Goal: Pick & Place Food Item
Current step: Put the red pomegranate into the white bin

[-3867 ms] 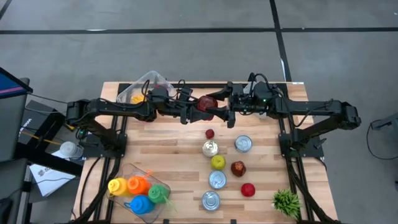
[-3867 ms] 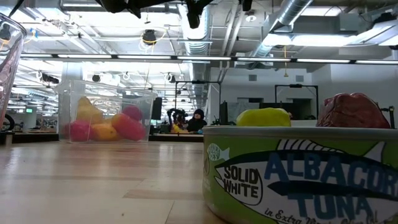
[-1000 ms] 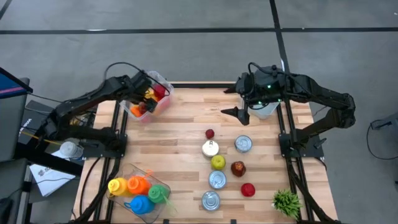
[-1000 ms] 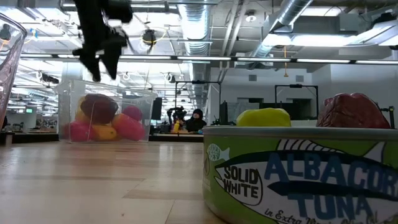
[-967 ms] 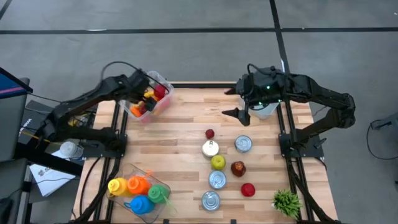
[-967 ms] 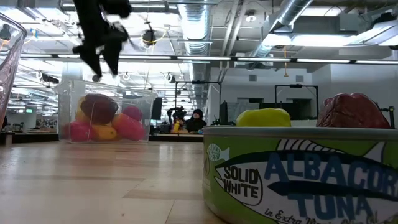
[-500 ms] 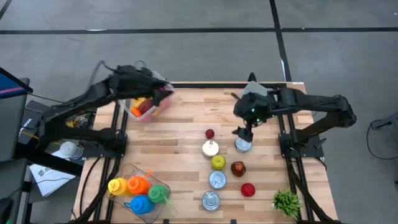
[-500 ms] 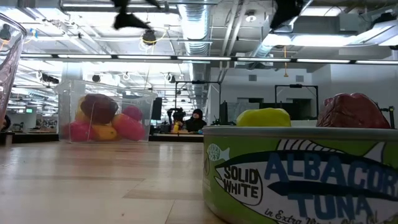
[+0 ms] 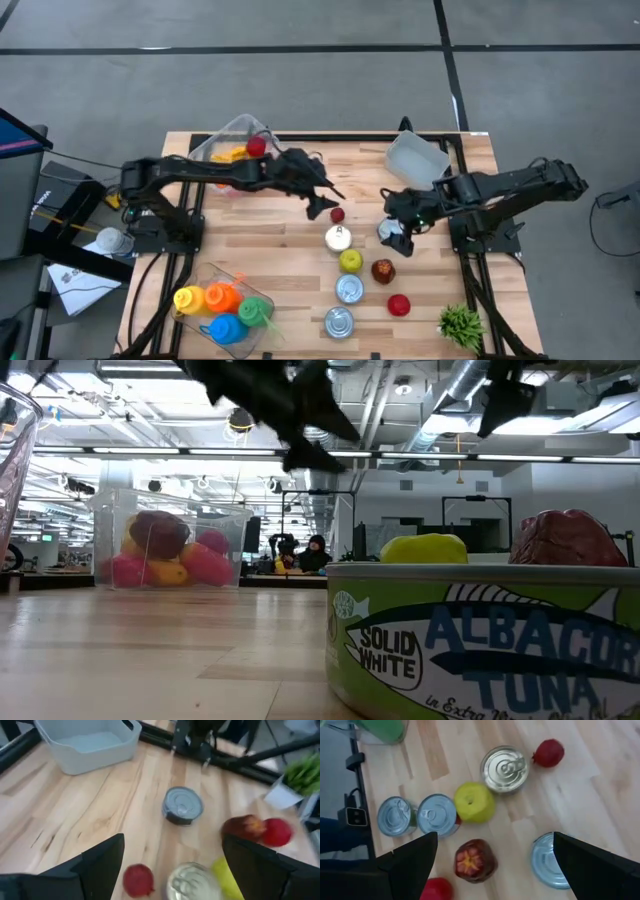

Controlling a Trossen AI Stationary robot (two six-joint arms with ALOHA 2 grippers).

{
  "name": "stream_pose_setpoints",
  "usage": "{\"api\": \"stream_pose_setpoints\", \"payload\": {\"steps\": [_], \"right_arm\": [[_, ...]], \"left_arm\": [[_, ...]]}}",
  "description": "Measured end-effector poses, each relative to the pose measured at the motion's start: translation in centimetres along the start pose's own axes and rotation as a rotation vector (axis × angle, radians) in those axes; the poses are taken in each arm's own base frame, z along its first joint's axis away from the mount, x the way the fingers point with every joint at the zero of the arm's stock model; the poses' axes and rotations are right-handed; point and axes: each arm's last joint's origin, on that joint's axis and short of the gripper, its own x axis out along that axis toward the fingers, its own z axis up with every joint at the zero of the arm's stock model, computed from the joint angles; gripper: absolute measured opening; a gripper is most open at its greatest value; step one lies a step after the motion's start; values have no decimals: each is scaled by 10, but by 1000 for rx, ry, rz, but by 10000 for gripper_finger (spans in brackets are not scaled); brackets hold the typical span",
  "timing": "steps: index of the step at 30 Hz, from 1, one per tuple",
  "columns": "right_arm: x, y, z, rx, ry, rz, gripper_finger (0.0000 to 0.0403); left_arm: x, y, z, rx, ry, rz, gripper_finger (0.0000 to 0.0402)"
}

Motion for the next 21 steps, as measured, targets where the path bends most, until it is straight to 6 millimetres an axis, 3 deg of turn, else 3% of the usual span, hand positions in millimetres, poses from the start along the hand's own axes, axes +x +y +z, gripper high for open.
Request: {"api": "stream_pose_setpoints", "payload": {"steps": [9, 21], "right_arm": [[4, 2, -12, 63, -23, 8, 384], [4, 5, -13, 83, -20, 11, 384]], "left_arm": [[64, 21, -33, 35, 31, 26, 322], [100, 34, -70, 46, 132, 62, 319]]}}
